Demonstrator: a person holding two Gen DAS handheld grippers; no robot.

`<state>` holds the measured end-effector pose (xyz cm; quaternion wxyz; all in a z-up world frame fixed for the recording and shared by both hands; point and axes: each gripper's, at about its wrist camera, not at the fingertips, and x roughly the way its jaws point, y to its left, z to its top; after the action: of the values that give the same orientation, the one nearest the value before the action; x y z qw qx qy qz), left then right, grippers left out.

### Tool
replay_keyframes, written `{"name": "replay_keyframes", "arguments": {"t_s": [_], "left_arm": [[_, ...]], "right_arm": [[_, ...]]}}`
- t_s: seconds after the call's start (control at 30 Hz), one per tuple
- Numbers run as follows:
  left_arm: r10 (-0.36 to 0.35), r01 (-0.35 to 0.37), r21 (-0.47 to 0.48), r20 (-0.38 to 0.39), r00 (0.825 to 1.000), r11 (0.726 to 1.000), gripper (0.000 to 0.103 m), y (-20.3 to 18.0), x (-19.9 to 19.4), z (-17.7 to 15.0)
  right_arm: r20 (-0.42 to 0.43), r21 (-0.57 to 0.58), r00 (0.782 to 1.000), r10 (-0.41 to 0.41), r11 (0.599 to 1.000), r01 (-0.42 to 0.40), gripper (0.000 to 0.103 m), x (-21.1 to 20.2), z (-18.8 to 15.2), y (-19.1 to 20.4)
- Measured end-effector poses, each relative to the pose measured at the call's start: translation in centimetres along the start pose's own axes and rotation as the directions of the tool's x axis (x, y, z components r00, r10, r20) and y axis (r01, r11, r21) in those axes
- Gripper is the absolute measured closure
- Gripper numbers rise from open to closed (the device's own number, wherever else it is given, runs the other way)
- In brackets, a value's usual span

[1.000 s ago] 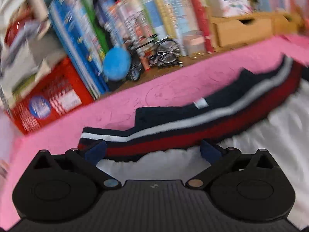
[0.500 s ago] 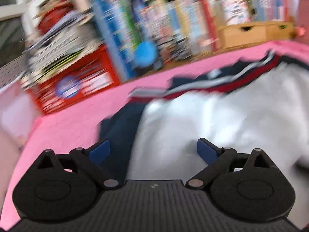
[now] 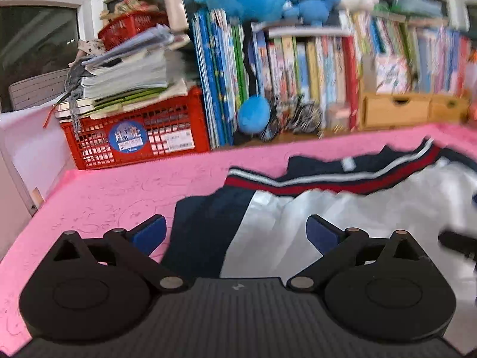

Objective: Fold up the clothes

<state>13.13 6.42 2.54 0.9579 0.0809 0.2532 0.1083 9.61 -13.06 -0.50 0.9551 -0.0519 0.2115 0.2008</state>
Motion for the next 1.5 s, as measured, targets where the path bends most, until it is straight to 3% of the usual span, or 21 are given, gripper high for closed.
{"name": "replay_keyframes", "arguments": {"t_s": [0.07,0.17,0.23,0.3,0.43,0.6,0.67,0.73,0.8,0.83,0.97,1.07,1.17,1.5], "left_arm": [[0.052,-0.051,0.063,-0.006,0.999,0.997,0.0,-1.1,1.9,-1.2],[0.007,-0.005,0.022,-0.064,0.998,1.0,0.0,-0.2,3.0,-1.9],[-0.021,0.02,-0.007,-0.083,0.996,1.0,0.0,0.4,3.2,-2.3],[-0.032,0.031,-0.013,-0.09,0.995,0.999,0.0,0.5,3.2,-2.5],[-0.029,0.029,0.0,-0.09,0.996,1.0,0.0,0.3,2.9,-2.8],[-0.027,0.027,0.001,-0.092,0.995,1.0,0.0,0.3,3.1,-2.0],[-0.013,0.012,-0.003,-0.097,0.995,1.0,0.0,0.2,2.3,-2.0],[-0.004,0.002,-0.01,-0.12,0.993,1.0,0.0,0.1,0.2,-2.1],[-0.034,0.032,-0.021,-0.122,0.992,0.999,0.0,-0.2,-3.2,-2.4],[-0.047,0.044,-0.028,-0.118,0.992,0.999,0.0,-0.4,-4.9,-2.6],[-0.105,0.096,-0.076,-0.135,0.985,0.992,0.0,-1.4,-10.1,-4.0],[-0.121,0.111,-0.07,-0.159,0.98,0.991,0.0,-2.5,-12.1,-5.5],[-0.11,0.104,-0.04,-0.206,0.972,0.994,0.0,-3.4,-12.7,-6.5],[-0.131,0.124,-0.05,-0.2,0.971,0.991,0.0,-3.5,-14.4,-7.3]], "right_arm": [[-0.071,0.006,0.997,0.029,1.0,-0.029,0.033,2.8,0.4,-0.6],[-0.148,0.013,0.985,-0.086,0.996,0.089,0.039,5.1,-0.1,-3.3],[-0.177,0.081,0.978,-0.112,0.988,0.128,0.046,5.6,-0.4,-6.5],[-0.172,0.077,0.967,-0.188,0.976,0.203,0.063,5.4,-0.5,-8.5],[-0.197,0.127,0.952,-0.233,0.957,0.26,0.062,5.9,-0.7,-10.7],[-0.211,0.01,0.928,-0.308,0.948,0.318,0.055,7.3,-0.3,-9.1],[-0.199,0.002,0.929,-0.312,0.948,0.318,0.053,6.6,-0.3,-8.8],[-0.175,0.013,0.937,-0.301,0.951,0.308,0.04,4.8,-0.5,-8.5],[-0.131,0.037,0.952,-0.276,0.958,0.283,0.009,0.9,-1.0,-8.2],[-0.107,0.028,0.957,-0.27,0.961,0.274,0.006,-1.2,-1.3,-7.7],[-0.012,-0.029,0.949,-0.316,0.949,0.315,0.0,-9.0,-3.2,-5.3],[-0.005,-0.009,0.962,-0.273,0.962,0.273,0.0,-12.5,-4.7,-4.2],[-0.035,-0.022,0.974,-0.222,0.975,0.221,0.0,-14.2,-5.3,-3.6],[-0.09,0.072,0.979,-0.182,0.979,0.188,0.0,-16.1,-5.3,-4.5]]}}
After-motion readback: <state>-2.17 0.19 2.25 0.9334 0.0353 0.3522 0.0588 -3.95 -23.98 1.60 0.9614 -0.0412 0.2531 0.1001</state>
